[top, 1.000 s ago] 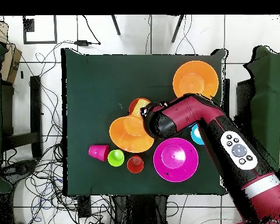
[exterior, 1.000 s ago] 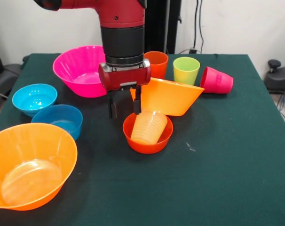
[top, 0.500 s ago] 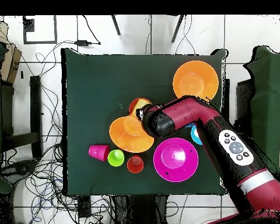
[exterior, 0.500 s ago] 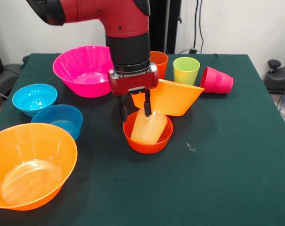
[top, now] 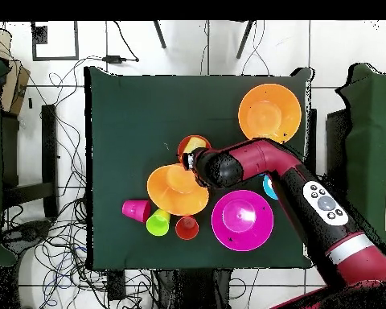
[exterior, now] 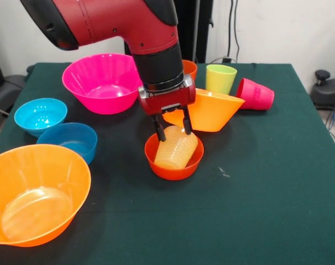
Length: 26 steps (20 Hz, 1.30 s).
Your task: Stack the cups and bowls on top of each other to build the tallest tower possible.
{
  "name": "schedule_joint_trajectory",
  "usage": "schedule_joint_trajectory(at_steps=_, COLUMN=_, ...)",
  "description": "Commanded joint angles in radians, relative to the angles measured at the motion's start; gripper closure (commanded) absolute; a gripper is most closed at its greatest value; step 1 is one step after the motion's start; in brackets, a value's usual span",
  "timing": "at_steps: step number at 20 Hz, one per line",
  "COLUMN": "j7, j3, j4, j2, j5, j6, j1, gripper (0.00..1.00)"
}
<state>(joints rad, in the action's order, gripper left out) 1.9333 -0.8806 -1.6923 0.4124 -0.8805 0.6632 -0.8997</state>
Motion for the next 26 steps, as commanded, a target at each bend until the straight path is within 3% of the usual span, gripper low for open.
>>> schedule_joint_trajectory(at_steps=1, j7=-0.295, j3=0.053, j4=-0.031, j2=-0.061, j5=-0.022, j6=0.074, j1=-0.011, gripper=0.0)
schedule_joint_trajectory(at_steps=10, j7=-0.323, j3=0.065, j4=-0.033, j2=-0.103, j5=-0.036, j6=0.076, j1=-0.016, gripper=0.0)
schedule_joint_trajectory(at_steps=18, j7=-0.337, j3=0.039, j4=-0.052, j2=-0.1, j5=0.021, j6=0.123, j1=-0.016, gripper=0.0)
schedule_joint_trajectory(at_steps=26, j7=-0.339, j3=0.014, j4=-0.121, j2=-0.046, j5=0.075, j6=0.174, j1=-0.033, gripper=0.0)
